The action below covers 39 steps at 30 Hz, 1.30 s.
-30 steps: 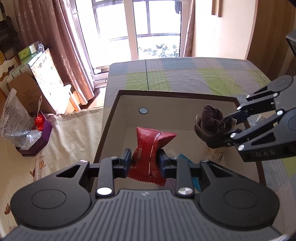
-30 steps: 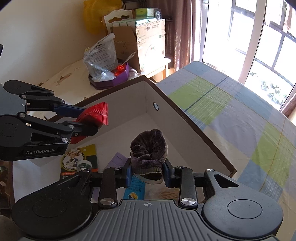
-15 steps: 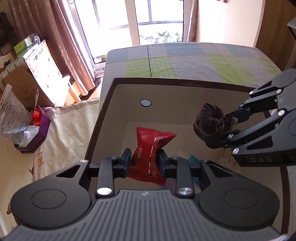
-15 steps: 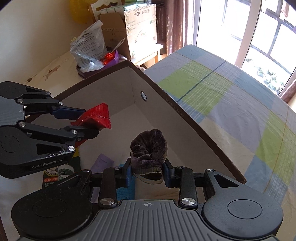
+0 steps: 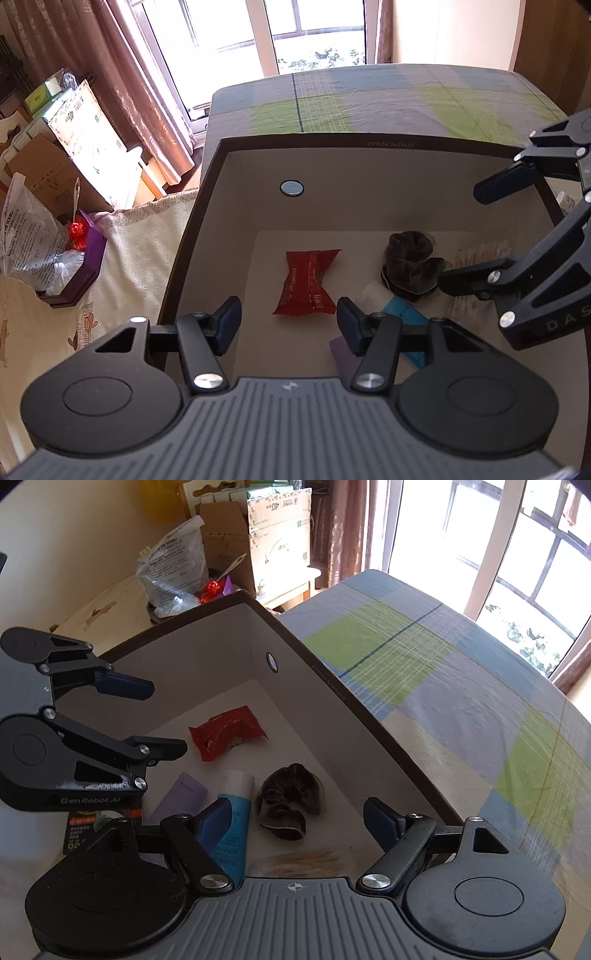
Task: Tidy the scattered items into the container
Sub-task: 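Open the left gripper to drop the red packet while the right gripper releases the scrunchie, then lift both grippers out of the box and move them toward the green tube and pill bottle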
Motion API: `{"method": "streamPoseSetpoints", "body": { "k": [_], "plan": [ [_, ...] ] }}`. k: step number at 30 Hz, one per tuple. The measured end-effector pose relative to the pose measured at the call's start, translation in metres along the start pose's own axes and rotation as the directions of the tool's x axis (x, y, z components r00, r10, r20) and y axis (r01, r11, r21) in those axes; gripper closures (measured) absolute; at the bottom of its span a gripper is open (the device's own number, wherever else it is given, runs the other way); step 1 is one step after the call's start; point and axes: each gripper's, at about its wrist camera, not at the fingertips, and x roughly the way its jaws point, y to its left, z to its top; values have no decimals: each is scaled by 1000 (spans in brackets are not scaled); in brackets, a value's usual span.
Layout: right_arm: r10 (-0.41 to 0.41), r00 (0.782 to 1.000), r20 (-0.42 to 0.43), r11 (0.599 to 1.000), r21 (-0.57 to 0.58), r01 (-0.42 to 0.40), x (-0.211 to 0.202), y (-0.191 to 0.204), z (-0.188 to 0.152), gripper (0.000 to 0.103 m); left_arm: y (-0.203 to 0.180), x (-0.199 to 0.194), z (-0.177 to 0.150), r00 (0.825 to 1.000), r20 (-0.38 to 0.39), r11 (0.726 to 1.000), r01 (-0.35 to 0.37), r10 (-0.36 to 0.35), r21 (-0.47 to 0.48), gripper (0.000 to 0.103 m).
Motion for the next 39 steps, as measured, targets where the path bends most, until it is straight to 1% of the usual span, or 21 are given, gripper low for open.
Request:
{"method": "streamPoseSetpoints", "body": {
  "k": [5, 18, 23, 24, 25, 26, 28, 29, 30, 32, 37, 39],
  "plan": [
    [4, 1000, -1, 1000, -12, -4, -7, 3, -6, 19, 0, -1, -2, 1000, -25, 1000, -11, 11, -1, 51],
    [34, 999, -3, 999, -31, -34, -21, 12, -9, 19, -1, -22, -5, 999, -41, 999, -36, 36, -10, 50],
    [23, 1000, 5, 999, -44, -22, -30, 17, -15, 18, -5, -29, -7, 996, -70, 998, -50, 48, -24, 41],
    [20, 1000, 10, 999, -45, -19, -32, 17, -16, 7, -7, -31, -8, 996, -73, 998, -53, 51, -24, 37],
    [21, 1000, 18, 999, -49, -20, -35, 18, -18, 2, -8, -32, -9, 995, -78, 998, -58, 56, -25, 35],
    [23, 999, 28, 998, -55, -22, -37, 19, -19, 0, -9, -34, -10, 995, -82, 998, -62, 60, -25, 31],
    [30, 999, 37, 997, -67, -27, -42, 20, -22, 0, -10, -38, -11, 994, -88, 998, -65, 62, -27, 30],
    [34, 999, 36, 997, -75, -31, -44, 21, -23, 0, -11, -40, -12, 994, -91, 997, -65, 63, -28, 28],
    [39, 999, 34, 996, -83, -36, -47, 22, -24, 0, -12, -42, -13, 994, -91, 997, -66, 63, -29, 22],
    [42, 999, 33, 995, -97, -38, -51, 24, -26, 0, -13, -49, -14, 994, -88, 997, -66, 63, -34, 18],
    [38, 998, 39, 994, -105, -34, -59, 29, -32, 0, -20, -65, -17, 994, -80, 997, -69, 68, -17, 15],
    [39, 998, 41, 994, -104, -35, -62, 31, -35, 0, -22, -72, -19, 995, -79, 998, -68, 67, -13, 13]
  ]
}}
